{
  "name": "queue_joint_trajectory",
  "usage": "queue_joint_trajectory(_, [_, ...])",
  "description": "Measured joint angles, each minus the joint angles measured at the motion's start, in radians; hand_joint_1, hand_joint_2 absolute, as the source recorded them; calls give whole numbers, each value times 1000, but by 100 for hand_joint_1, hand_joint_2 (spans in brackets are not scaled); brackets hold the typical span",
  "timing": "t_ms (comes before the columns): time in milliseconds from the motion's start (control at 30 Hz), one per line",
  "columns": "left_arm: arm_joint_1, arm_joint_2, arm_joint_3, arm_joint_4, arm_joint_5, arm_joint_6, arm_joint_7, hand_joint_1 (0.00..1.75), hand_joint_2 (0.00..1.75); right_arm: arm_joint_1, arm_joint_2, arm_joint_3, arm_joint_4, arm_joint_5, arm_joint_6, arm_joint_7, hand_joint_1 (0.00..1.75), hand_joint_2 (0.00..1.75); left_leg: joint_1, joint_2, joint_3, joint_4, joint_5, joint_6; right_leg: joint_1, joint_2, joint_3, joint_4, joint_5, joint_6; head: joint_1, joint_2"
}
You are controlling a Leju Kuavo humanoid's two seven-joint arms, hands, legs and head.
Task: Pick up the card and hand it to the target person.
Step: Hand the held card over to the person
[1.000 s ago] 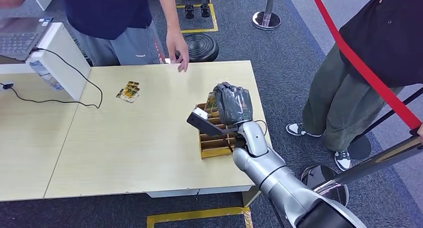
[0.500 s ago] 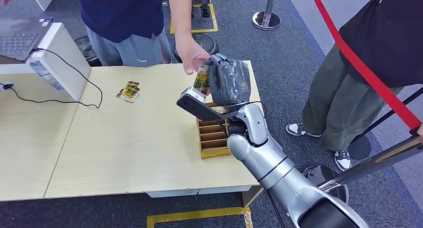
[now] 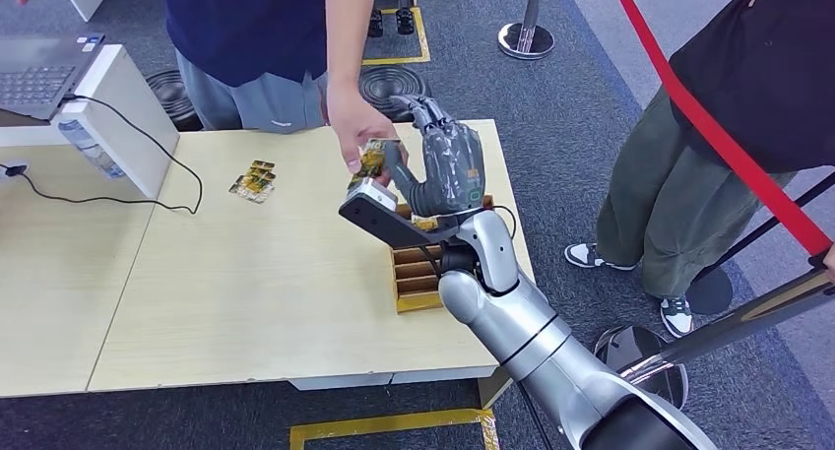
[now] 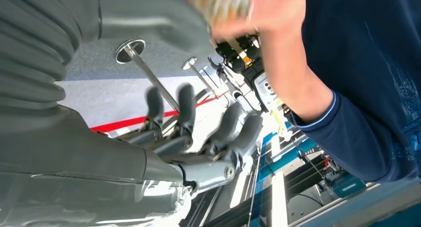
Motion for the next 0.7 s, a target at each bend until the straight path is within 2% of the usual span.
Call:
queue_joint_trajectory(300, [0, -1, 4, 0, 0, 0, 1, 0, 0, 0, -3, -2, 0, -31, -4, 18, 0, 175, 0, 0, 0, 0, 0, 0, 0, 0, 0, 0, 0, 0, 0, 0])
queue_joint_trajectory(467, [5, -1, 5, 0, 5, 2, 0, 0, 0, 6, -24, -21, -1, -95, 14, 29, 0, 175, 0, 0, 0, 0, 0, 0, 0, 0, 0, 0, 0, 0, 0, 0])
queue_joint_trajectory(700, [15, 5, 18, 0, 27, -7, 2, 0, 0, 76, -111, -78, -34, -347, 211, 17, 0, 175, 0, 0, 0, 0, 0, 0, 0, 0, 0, -1, 0, 0, 0, 0])
